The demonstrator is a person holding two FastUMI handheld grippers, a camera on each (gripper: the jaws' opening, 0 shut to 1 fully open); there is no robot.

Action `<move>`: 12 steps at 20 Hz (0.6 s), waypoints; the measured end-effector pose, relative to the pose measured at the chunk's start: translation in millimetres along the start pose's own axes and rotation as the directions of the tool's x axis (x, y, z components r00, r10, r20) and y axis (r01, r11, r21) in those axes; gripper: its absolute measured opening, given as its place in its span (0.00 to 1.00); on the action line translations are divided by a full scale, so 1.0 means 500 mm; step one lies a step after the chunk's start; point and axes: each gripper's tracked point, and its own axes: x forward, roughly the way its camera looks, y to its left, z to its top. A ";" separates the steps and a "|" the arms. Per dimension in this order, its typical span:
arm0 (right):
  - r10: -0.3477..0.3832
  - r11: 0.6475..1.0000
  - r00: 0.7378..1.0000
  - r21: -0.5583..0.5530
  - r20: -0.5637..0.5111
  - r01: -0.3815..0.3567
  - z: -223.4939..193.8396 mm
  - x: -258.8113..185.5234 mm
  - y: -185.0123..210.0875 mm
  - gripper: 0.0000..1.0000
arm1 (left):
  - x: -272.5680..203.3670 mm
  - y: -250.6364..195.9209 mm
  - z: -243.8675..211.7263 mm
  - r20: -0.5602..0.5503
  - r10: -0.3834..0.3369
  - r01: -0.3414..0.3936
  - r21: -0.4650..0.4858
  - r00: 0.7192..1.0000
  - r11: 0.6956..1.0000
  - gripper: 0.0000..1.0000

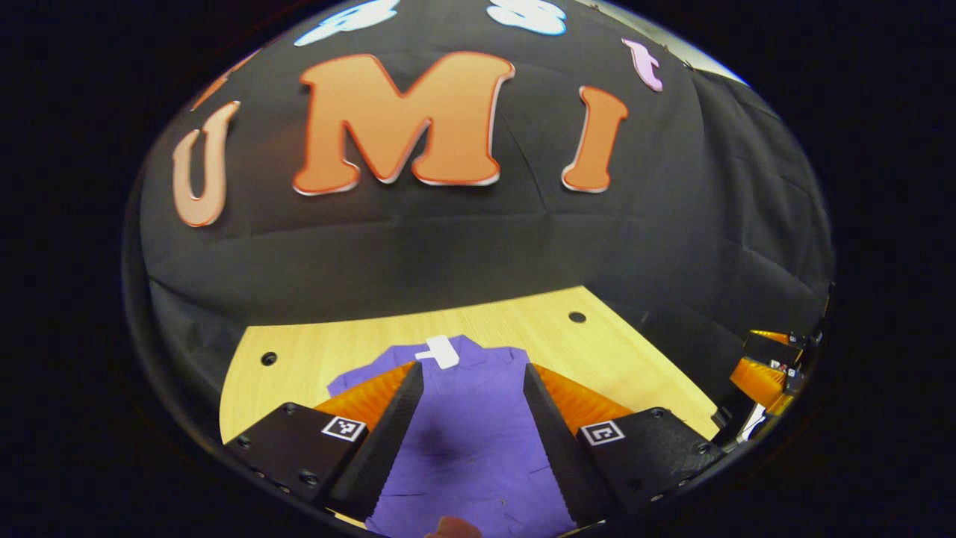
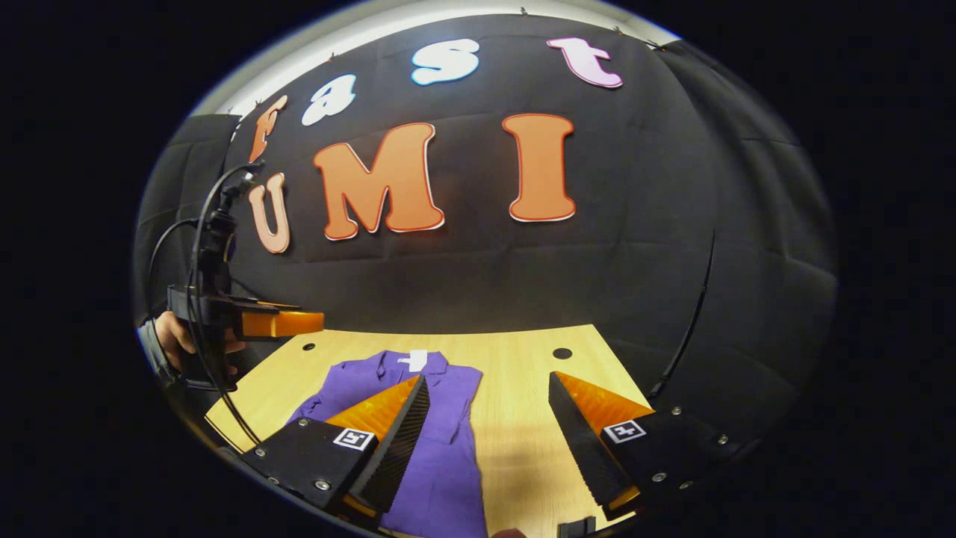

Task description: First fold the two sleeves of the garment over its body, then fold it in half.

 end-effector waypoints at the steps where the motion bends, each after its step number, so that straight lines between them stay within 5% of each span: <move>1: 0.011 1.000 1.000 -0.015 0.010 -0.011 0.001 0.003 0.011 0.95 | -0.033 0.023 0.011 0.047 0.038 -0.038 0.000 0.998 0.999 0.89; 5: 0.051 0.997 0.994 -0.062 0.099 -0.045 0.020 -0.008 0.067 0.95 | -0.189 0.138 0.023 0.246 0.258 -0.264 -0.010 0.934 0.964 0.89; 9: 0.085 0.994 0.976 -0.083 0.198 -0.070 0.042 -0.026 0.115 0.95 | -0.298 0.150 -0.007 0.383 0.334 -0.325 -0.088 0.862 0.941 0.84; 12: 0.099 0.991 0.985 -0.107 0.140 -0.084 -0.017 -0.030 0.129 0.95 | -0.344 0.178 -0.058 0.418 0.383 -0.374 -0.106 0.824 0.921 0.84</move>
